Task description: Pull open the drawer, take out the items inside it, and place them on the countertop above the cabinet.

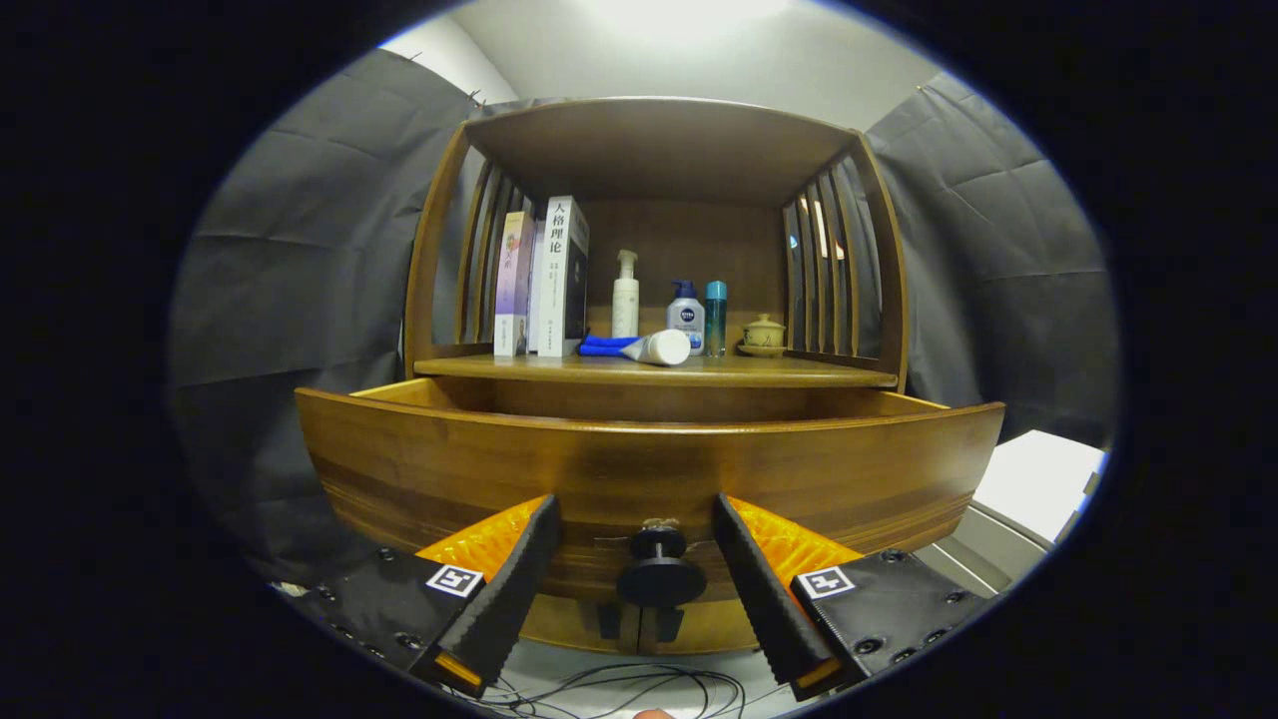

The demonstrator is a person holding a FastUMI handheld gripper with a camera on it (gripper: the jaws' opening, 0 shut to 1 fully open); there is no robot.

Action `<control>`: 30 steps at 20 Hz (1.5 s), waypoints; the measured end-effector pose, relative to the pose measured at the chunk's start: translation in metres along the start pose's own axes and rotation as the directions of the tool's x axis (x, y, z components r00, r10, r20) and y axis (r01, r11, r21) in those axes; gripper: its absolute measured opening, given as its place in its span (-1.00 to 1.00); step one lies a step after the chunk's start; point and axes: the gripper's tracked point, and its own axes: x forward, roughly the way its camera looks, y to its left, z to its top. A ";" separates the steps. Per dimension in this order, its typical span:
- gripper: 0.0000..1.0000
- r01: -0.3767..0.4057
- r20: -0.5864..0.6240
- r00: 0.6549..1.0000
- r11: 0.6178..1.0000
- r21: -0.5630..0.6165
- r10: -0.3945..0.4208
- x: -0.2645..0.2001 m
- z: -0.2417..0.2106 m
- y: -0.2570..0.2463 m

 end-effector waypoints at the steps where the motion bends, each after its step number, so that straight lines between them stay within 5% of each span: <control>1: 0.98 0.001 0.020 1.000 1.000 0.012 -0.001 0.004 0.007 0.000; 30: 0.94 0.030 0.011 1.000 0.999 -0.036 -0.029 0.134 0.020 0.001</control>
